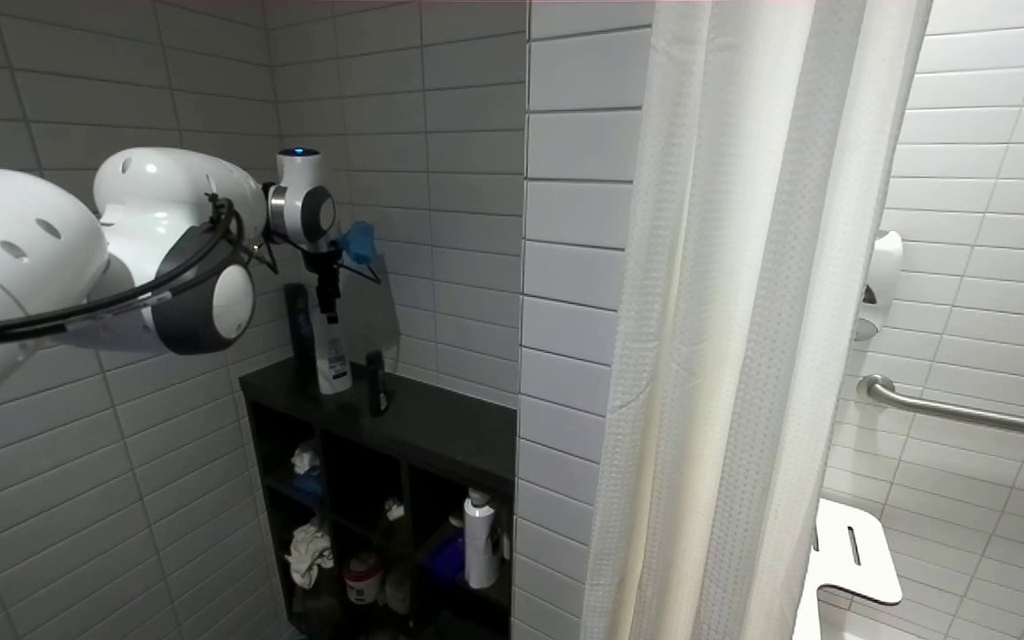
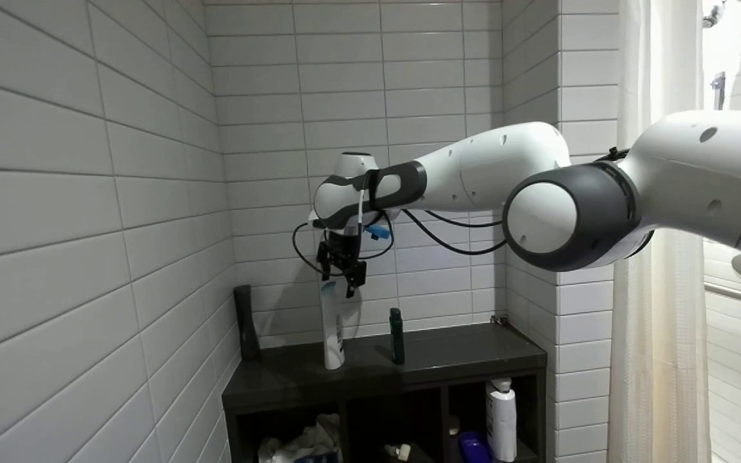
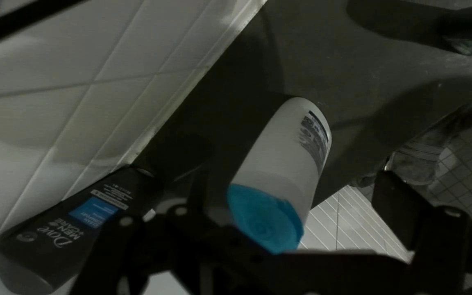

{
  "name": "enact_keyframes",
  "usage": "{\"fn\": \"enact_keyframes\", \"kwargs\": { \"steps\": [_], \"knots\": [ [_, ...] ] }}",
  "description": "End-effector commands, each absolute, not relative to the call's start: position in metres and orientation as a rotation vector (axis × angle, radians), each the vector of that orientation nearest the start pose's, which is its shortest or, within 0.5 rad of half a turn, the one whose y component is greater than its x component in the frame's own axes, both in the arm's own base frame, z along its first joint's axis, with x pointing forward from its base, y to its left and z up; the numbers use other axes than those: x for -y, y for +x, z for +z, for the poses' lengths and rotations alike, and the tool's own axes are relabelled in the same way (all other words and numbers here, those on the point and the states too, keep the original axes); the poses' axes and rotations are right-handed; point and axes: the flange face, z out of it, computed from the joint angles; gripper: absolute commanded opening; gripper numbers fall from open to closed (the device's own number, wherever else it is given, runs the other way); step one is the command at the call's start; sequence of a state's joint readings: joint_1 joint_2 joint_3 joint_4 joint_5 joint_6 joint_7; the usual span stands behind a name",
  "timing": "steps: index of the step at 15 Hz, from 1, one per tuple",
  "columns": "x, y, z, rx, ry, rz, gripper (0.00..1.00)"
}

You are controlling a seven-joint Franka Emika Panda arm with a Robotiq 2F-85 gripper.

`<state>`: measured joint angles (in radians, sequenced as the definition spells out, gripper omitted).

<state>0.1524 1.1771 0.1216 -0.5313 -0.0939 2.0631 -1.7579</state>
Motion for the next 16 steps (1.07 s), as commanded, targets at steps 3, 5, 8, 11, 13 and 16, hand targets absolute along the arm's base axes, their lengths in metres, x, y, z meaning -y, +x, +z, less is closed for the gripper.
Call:
{"fn": "enact_keyframes", "kwargs": {
  "steps": [3,5,8,11,13,16],
  "knots": [
    [-0.157,0.822,0.343,-2.415,1.485,0.378,1.0],
    [-0.156,0.823,0.342,-2.434,1.434,0.393,1.0],
    [-0.155,0.824,0.343,-2.463,1.37,0.415,1.0],
    [-0.161,0.824,0.348,-2.497,1.293,0.458,1.0],
    [-0.165,0.824,0.352,-2.518,1.235,0.5,1.0],
    [-0.171,0.822,0.354,-2.571,1.186,0.554,1.0]
  ]
}}
